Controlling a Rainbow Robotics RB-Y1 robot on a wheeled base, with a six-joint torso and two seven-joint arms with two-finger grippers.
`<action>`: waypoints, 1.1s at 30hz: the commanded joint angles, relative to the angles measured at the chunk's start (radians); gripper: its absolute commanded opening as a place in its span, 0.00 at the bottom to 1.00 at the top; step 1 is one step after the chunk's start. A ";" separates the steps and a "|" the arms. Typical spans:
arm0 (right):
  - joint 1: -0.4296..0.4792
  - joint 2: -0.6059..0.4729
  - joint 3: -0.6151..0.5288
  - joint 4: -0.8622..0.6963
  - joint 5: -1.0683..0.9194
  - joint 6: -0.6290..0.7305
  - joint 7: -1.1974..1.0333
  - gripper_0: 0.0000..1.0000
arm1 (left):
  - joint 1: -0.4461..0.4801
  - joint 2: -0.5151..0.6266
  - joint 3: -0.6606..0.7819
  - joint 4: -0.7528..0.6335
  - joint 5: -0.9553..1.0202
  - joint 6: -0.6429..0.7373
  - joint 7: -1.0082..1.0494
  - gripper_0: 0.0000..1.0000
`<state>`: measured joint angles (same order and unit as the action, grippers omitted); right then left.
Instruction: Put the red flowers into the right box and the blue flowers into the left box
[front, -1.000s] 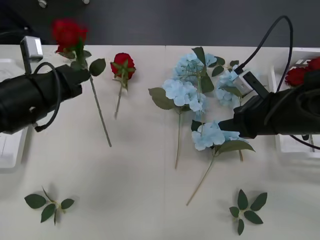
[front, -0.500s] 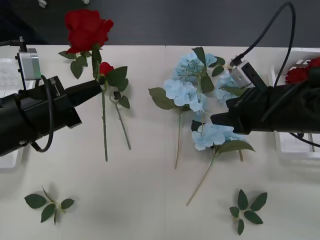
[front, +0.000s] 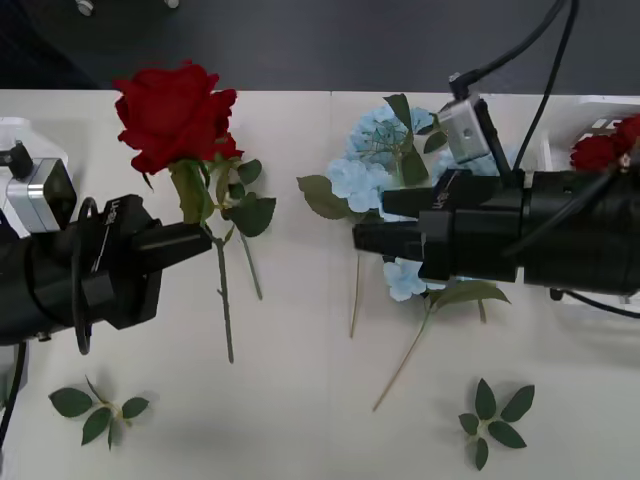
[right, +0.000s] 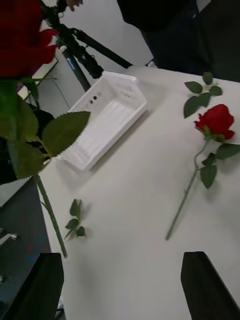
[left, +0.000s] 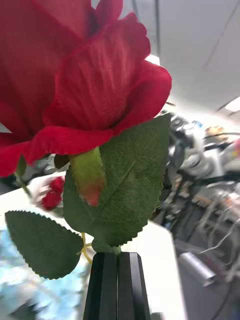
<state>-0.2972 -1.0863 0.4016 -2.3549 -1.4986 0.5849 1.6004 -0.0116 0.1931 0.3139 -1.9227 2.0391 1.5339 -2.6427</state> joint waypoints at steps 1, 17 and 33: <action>-0.040 -0.052 0.161 -0.035 0.005 -0.102 -0.004 0.69 | -0.004 -0.043 0.011 0.028 0.041 0.057 -0.063 0.00; -0.142 0.043 0.592 0.075 0.163 -0.373 0.019 0.69 | -0.027 -0.061 -0.050 0.028 0.050 0.040 -0.063 0.00; -0.181 0.194 0.718 0.144 0.172 -0.531 0.038 0.69 | -0.018 -0.132 -0.075 0.031 0.026 0.012 -0.063 0.00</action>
<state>-0.4735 -0.9029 1.1329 -2.1935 -1.3376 0.0782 1.6051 -0.0123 0.0841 0.2628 -1.8764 2.0706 1.5509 -2.6427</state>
